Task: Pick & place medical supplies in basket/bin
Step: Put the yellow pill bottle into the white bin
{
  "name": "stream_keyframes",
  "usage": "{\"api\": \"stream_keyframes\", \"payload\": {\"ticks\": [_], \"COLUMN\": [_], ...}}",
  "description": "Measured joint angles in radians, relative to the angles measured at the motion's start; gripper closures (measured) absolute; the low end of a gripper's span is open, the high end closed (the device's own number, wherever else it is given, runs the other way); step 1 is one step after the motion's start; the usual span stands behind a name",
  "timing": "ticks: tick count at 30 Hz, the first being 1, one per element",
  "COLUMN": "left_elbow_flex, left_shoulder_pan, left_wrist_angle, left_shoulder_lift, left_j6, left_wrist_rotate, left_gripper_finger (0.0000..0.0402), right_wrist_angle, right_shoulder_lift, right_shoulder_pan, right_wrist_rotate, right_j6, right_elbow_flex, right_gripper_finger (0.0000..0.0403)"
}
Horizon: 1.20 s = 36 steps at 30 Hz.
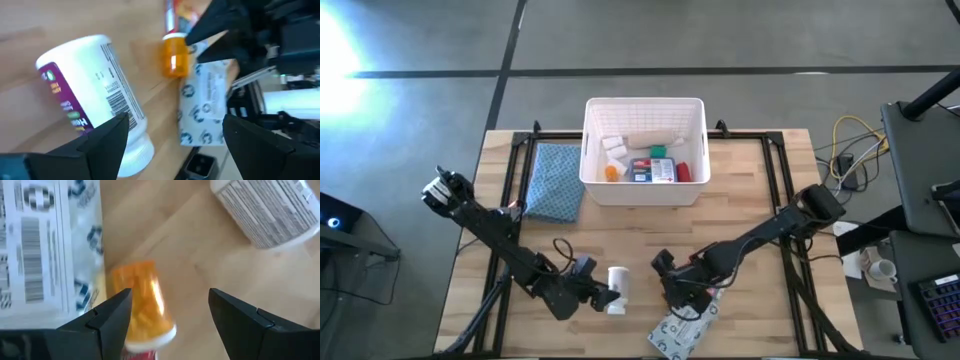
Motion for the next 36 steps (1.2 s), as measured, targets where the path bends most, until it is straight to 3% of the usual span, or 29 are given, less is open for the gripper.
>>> {"api": "stream_keyframes", "payload": {"ticks": [4, 21, 36], "left_elbow_flex": [0.016, 0.001, -0.01], "left_shoulder_pan": [-0.011, -0.007, -0.007], "left_wrist_angle": [-0.074, -0.085, -0.086], "left_shoulder_lift": [0.0, 0.0, 0.0], "left_j6": [-0.062, -0.119, -0.119], "left_wrist_rotate": [-0.001, -0.002, -0.027], "left_gripper_finger": [0.0102, 0.0102, 0.0102], "right_wrist_angle": [0.078, 0.079, 0.213], "right_shoulder_lift": [0.0, 0.001, 0.001], "right_shoulder_pan": [-0.014, -0.018, -0.018], "right_wrist_rotate": [-0.059, -0.071, -0.067], "right_j6": [-0.022, -0.02, 0.188], "right_elbow_flex": [-0.024, -0.134, -0.186], "right_gripper_finger": [0.0151, 0.0147, 0.0147]}}
